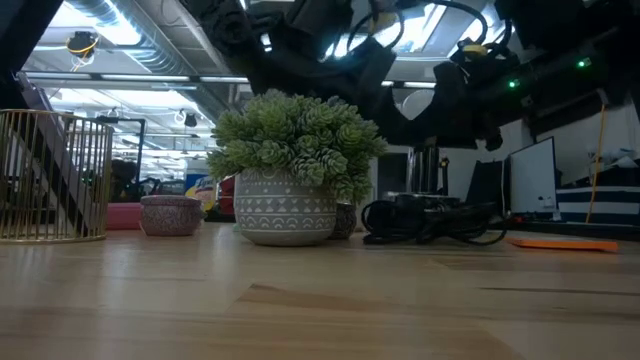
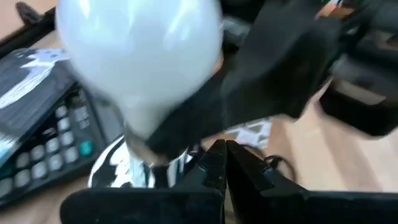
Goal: Screw lightbulb
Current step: Remove the lightbulb from the silver desk lamp
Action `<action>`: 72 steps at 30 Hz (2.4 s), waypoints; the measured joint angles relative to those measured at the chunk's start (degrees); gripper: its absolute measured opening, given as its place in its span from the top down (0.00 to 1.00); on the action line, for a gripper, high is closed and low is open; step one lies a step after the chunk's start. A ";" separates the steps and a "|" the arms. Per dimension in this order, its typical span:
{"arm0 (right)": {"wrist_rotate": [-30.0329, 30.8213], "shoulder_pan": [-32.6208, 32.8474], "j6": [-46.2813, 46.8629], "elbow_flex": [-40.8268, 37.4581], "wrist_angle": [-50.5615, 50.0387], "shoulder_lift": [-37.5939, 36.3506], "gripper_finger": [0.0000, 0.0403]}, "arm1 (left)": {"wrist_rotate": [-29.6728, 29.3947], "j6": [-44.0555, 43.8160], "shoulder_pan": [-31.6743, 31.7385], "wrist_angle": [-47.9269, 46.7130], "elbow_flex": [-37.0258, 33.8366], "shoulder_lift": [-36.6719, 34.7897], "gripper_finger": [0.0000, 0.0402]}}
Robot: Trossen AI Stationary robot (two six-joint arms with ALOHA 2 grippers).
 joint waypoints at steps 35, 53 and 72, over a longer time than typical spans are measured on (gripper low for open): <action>-11.42 0.07 3.78 0.04 0.03 0.00 0.54 | -0.39 5.09 9.28 -9.58 0.02 3.34 1.00; 3.89 0.02 3.68 0.00 -1.85 -0.02 0.54 | 2.57 2.58 5.89 -9.56 0.00 -1.70 1.00; 8.30 0.00 7.39 -0.02 2.36 0.04 0.54 | 4.50 5.76 -0.43 -6.34 0.00 0.98 1.00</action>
